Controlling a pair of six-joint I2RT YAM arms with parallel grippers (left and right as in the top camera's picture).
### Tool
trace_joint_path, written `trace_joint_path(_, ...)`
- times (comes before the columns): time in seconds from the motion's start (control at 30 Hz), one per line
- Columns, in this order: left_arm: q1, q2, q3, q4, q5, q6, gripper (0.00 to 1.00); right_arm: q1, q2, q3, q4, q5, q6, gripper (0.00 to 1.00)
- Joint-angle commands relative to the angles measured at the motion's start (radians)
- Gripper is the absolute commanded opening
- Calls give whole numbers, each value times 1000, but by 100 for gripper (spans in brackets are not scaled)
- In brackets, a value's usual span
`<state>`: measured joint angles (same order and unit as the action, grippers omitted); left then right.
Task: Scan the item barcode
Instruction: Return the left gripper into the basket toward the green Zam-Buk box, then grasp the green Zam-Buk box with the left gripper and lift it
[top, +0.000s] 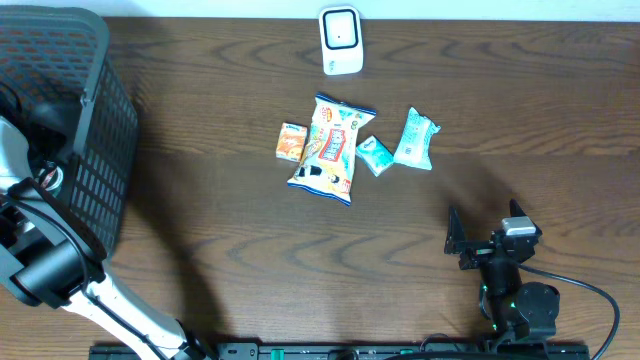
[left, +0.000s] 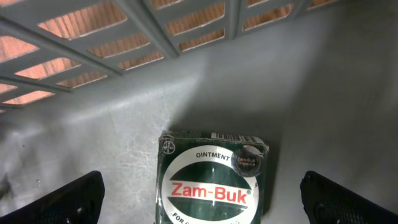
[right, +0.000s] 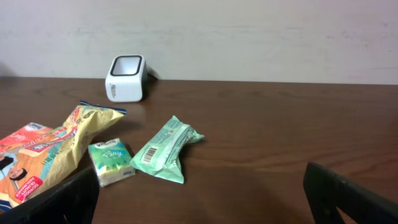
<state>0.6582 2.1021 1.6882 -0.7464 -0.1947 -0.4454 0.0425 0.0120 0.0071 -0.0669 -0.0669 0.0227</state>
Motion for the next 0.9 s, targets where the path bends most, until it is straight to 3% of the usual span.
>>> trace_joint_path(0.0, -3, 29, -32, 12, 3, -5, 99, -2, -5, -1, -5, 1, 14, 99)
trace_joint_path(0.33, -3, 45, -35, 34, 4, -5, 98, -2, -5, -1, -5, 1, 14, 99)
trace_joint_path(0.77, -3, 93, -45, 29, 79, -1, 88, -2, -5, -1, -5, 1, 14, 99)
trace_joint_path(0.87, -3, 93, -45, 14, 79, -1, 76, -2, -5, -1, -5, 1, 14, 99)
